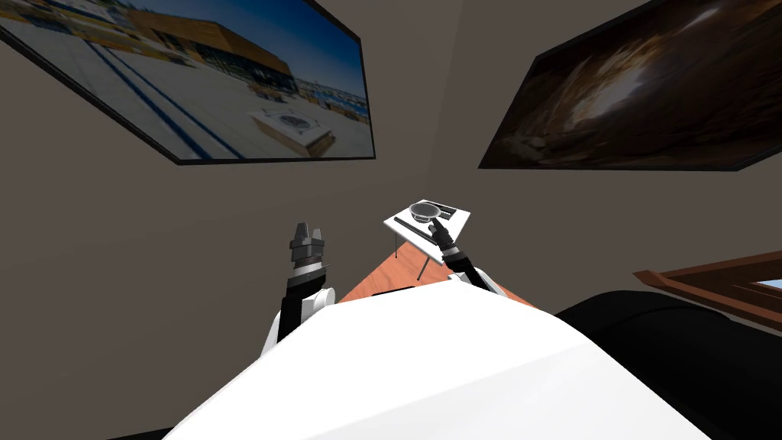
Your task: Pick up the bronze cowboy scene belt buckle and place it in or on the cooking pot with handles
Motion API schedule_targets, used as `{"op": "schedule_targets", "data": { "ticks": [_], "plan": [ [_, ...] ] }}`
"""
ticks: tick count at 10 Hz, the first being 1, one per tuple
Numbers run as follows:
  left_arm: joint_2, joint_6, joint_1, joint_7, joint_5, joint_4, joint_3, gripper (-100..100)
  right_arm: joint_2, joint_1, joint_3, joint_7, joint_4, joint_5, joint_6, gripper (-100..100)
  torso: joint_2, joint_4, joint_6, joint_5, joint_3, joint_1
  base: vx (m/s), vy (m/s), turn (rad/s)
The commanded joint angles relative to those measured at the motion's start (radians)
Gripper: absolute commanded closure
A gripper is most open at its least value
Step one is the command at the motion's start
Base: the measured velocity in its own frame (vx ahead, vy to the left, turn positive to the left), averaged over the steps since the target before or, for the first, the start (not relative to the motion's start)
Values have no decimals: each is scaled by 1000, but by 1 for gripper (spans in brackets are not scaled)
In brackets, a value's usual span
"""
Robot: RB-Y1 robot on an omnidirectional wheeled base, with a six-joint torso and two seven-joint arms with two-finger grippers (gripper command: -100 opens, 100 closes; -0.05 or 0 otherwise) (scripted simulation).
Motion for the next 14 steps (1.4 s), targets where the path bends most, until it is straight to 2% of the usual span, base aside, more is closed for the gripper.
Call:
{"op": "schedule_targets", "data": {
  "ticks": [1, 6, 7, 8, 9, 10, 11, 14],
  "plan": [
    [0, 0, 0, 0, 0, 0, 0, 0, -35, 3, 5, 0, 10, 2, 0, -100, 0, 0, 0, 0, 0, 0, -63, -38, 20],
    [0, 0, 0, 0, 0, 0, 0, 0, -185, 39, 33, -11, 78, 9, -14, -100, -1, 0, 0, 0, 0, 0, -75, -36, 37],
    [0, 0, 0, 0, 0, 0, 0, 0, -215, 39, 33, -11, 78, 9, -14, -100, 0, 0, 0, 0, 0, 0, -66, -37, 32],
    [0, 0, 0, 0, 0, 0, 0, 0, -246, 51, 44, -15, 103, 12, -19, -100, -1, 0, 0, 0, 0, 0, -84, -41, 55],
    [0, 0, 0, 0, 0, 0, 0, 0, -280, 51, 44, -15, 103, 12, -19, -100, 0, 0, 0, 0, 0, 0, -72, -41, 30],
    [0, 0, 0, 0, 0, 0, 0, 0, -312, 62, 56, -20, 129, 16, -24, -100, 0, 0, 0, 0, 0, 0, -86, -40, 72],
    [0, 0, 0, 0, 0, 0, 0, 0, -345, 62, 56, -20, 129, 16, -24, -100, 0, 0, 0, 0, 0, 0, -75, -36, 31],
    [0, 0, 0, 0, 0, 0, 0, 0, -437, 83, 82, -30, 185, 26, -34, -100, -2, 0, 0, 0, -1, 0, -62, -40, 61]
  ]
}}
